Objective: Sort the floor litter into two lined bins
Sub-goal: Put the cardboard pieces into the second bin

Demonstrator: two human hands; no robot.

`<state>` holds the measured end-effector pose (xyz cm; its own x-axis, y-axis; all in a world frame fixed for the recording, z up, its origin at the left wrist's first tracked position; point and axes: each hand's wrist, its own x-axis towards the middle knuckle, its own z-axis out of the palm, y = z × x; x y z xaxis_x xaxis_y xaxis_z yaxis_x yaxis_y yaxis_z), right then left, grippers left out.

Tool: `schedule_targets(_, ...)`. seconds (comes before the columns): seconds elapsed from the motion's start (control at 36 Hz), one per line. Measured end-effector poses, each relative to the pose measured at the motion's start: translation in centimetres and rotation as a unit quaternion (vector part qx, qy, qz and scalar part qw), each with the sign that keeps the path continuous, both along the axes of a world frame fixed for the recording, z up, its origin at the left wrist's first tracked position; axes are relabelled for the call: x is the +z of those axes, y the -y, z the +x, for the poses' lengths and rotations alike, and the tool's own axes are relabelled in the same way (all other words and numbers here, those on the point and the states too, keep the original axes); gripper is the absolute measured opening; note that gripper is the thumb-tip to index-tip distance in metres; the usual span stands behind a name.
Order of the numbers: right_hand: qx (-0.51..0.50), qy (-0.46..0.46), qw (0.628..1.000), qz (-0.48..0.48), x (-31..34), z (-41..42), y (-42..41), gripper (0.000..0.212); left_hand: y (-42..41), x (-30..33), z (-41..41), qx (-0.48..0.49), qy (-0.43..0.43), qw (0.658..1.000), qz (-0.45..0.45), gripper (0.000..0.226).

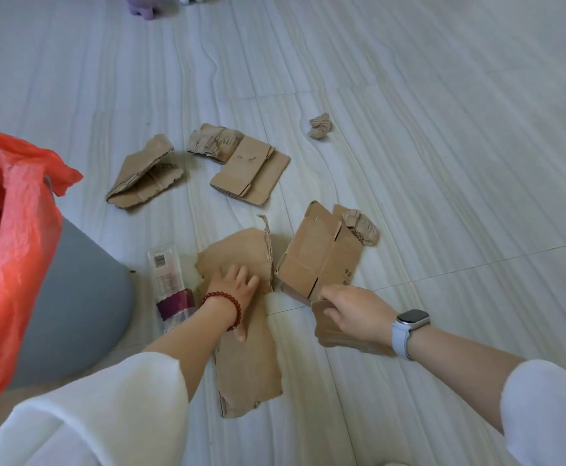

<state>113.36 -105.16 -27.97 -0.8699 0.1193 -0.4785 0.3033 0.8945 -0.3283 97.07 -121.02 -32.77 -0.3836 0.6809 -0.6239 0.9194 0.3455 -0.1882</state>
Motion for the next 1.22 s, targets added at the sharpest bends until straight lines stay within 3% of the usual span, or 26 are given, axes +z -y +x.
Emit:
schedule_targets(0.22, -0.03, -0.006, 0.999, -0.029, 0.3, 0.1, -0.7, 0.017, -0.7, 0.1, -0.7, 0.006, 0.015, 1.0, 0.009, 0.099)
schedule_targets(0.39, -0.101, -0.047, 0.99, -0.09, 1.9, -1.4, -1.6, 0.01, 0.2, 4.1, -2.6, 0.123, 0.194, 0.973, 0.027, 0.052)
schedule_targets(0.56, -0.202, -0.15, 0.957, -0.145, 6.6, -4.8, -2.0, 0.021, 1.1, 11.6, -3.9, 0.175, 0.235, 0.948, 0.124, 0.04)
schedule_targets(0.64, -0.237, -0.233, 0.935, -0.125, 9.9, -7.0, -2.0, 0.023, 2.2, 16.8, -4.8, 0.201, 0.204, 0.932, 0.223, 0.034)
schedule_targets(0.72, -0.235, -0.321, 0.908, -0.134, 14.2, -9.3, -1.1, 0.019, 4.1, 22.3, -6.0, 0.24, 0.167, 0.889, 0.353, 0.022)
schedule_targets(0.81, -0.228, -0.398, 0.875, -0.154, 18.6, -12.1, 0.6, 0.006, 6.7, 27.3, -7.7, 0.308, 0.154, 0.816, 0.464, 0.014)
schedule_targets(0.92, -0.204, -0.453, 0.844, -0.202, 23.5, -15.0, 4.1, 0.025, 11.0, 32.0, -9.3, 0.37, 0.099, 0.719, 0.579, 0.012)
schedule_targets(1.03, -0.187, -0.475, 0.813, -0.282, 26.4, -17.9, 10.3, 0.026, 17.9, 34.2, -10.0, 0.429, 0.01, 0.642, 0.635, 0.008)
schedule_targets(1.08, -0.182, -0.465, 0.803, -0.325, 26.9, -19.1, 14.1, 0.023, 21.6, 34.1, -10.0, 0.457, -0.032, 0.622, 0.635, 0.004)
schedule_targets(1.14, -0.172, -0.442, 0.807, -0.351, 26.5, -20.2, 17.3, 0.019, 24.6, 33.3, -9.9, 0.479, -0.065, 0.623, 0.615, 0.006)
schedule_targets(1.22, -0.144, -0.372, 0.845, -0.357, 24.7, -21.6, 21.0, 0.014, 27.4, 31.5, -9.3, 0.505, -0.091, 0.639, 0.573, 0.012)
